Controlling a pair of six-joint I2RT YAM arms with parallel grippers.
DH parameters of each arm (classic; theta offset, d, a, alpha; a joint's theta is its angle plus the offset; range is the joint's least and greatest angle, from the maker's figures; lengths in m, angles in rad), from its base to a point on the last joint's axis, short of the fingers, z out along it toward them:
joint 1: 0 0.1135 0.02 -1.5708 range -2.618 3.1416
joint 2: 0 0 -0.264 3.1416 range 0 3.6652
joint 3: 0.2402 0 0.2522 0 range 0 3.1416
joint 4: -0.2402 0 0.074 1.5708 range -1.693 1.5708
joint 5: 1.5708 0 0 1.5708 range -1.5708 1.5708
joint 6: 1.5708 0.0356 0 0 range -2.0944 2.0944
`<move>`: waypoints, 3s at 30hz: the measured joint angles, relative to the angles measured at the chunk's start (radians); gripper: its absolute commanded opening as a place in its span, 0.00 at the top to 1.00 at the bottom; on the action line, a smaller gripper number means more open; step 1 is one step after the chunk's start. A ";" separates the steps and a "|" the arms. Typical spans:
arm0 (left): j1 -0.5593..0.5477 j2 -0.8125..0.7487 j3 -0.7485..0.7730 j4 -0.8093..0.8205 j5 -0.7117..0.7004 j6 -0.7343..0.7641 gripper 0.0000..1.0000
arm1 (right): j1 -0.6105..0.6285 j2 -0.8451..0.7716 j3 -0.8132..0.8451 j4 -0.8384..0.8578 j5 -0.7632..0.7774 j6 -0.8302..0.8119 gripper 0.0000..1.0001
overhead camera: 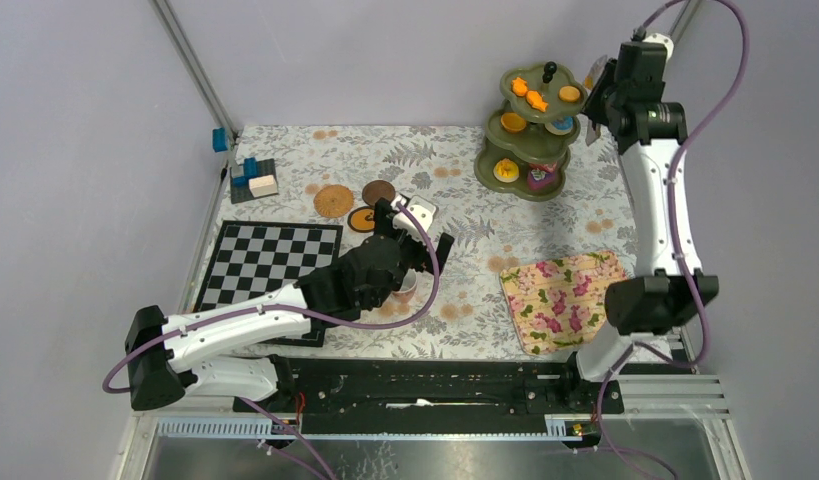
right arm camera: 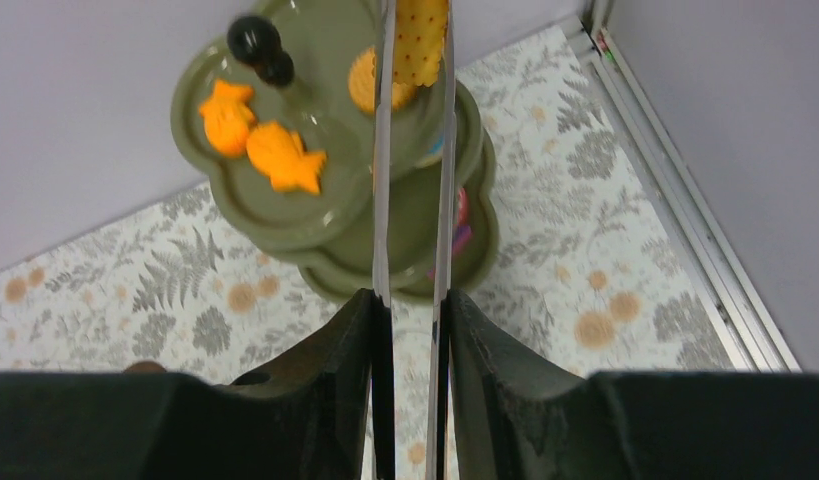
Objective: Serve the afternoon tea
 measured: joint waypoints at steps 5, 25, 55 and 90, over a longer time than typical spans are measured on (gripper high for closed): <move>0.000 0.000 -0.010 0.000 -0.001 0.001 0.01 | -0.024 0.175 0.193 0.005 -0.045 -0.004 0.72; 0.013 0.000 -0.012 0.000 -0.001 0.003 0.01 | -0.033 0.435 0.442 -0.038 -0.238 -0.003 0.51; 0.013 -0.018 -0.012 -0.003 0.023 -0.019 0.01 | -0.033 -0.578 -0.551 -0.155 -0.101 0.002 0.56; 0.013 -0.014 0.002 -0.056 0.023 -0.060 0.01 | 0.472 -0.670 -1.453 0.064 -0.001 0.586 0.39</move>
